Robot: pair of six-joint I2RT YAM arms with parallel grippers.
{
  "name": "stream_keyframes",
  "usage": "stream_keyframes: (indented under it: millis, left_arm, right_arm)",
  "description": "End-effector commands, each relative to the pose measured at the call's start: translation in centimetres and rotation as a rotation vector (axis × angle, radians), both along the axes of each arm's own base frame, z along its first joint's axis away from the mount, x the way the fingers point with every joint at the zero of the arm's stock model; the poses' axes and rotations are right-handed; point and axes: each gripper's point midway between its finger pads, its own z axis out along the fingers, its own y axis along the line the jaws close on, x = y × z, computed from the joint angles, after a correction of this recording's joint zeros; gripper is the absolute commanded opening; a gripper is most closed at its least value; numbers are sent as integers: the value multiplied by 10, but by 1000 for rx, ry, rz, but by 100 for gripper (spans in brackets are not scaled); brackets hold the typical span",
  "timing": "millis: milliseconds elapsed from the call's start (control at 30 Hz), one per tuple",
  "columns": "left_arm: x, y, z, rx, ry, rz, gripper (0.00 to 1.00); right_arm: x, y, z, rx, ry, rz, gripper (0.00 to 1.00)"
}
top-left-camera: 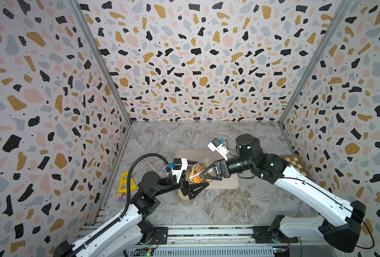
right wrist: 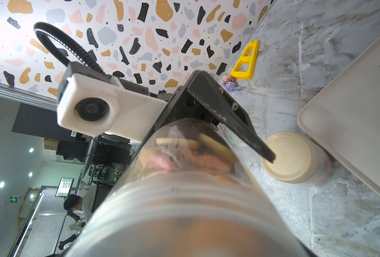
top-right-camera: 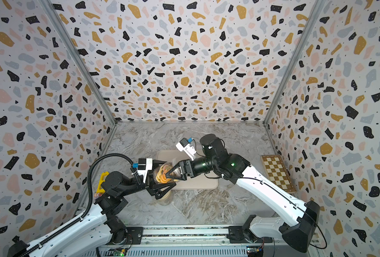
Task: Pour the cookies out of the jar
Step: Pick up the jar from the center of the board.
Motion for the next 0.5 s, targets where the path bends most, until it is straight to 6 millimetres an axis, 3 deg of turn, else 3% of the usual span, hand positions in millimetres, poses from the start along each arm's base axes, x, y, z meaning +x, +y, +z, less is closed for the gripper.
stream_keyframes:
  millis: [0,467]
  left_arm:
    - [-3,1,21,-60,-51,4,99]
    - [14,-1,20,-99,45,56,85]
  right_arm:
    - [-11,1,25,90,-48,43,72]
    - [-10,3,21,89,-45,36,72]
